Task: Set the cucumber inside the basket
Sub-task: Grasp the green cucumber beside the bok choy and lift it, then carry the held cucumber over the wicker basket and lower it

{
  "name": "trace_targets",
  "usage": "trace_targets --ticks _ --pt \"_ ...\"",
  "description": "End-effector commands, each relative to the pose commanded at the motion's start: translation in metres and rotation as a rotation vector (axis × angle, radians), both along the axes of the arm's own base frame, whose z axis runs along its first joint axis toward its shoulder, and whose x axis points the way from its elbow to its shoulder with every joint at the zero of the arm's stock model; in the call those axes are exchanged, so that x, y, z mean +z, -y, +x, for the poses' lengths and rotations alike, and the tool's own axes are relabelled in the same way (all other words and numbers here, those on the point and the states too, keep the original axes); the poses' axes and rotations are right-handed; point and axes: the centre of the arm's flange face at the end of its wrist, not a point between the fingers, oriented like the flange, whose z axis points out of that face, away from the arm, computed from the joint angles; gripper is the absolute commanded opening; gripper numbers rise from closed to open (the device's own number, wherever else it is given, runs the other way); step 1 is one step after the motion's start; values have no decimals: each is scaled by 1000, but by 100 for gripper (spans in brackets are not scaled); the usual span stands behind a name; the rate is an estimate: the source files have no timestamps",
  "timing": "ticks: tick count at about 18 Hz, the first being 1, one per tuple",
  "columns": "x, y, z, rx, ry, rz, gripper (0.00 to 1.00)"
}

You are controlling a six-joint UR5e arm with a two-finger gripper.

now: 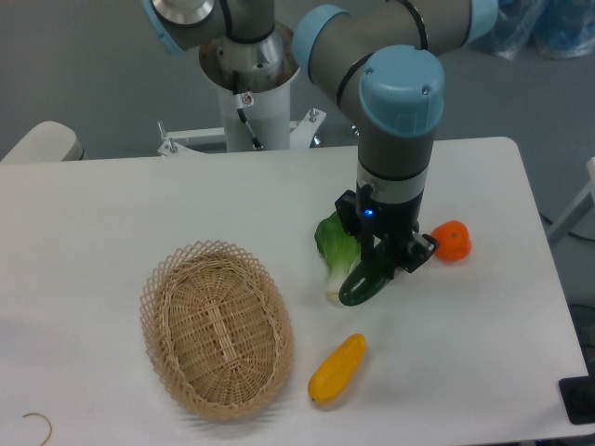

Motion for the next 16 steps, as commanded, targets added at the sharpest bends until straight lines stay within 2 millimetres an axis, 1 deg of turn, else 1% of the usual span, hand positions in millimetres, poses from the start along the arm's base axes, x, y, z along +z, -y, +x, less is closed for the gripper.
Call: trace_targets --ticks 1,2,3,4,6,8,10,12,13,14,15,16 --pt "-3 -2 0 10 3 1 36" --pt "-5 -9 2 18 5 3 36" --pt "-1 -15 2 21 -2 9 36" --pt "-1 -15 3 24 -2 9 36" --pt "-7 -17 8 18 10 2 36" --pt "-7 -19 11 22 9 3 36" --pt "-4 -28 27 21 9 6 36" --pt "-8 -27 36 72 26 4 36" --pt "-6 -27 48 75 28 6 36" --pt "-9 -32 63 64 37 1 36" --pt "-13 -36 72 77 46 0 36" --pt "-12 -38 80 112 50 3 37"
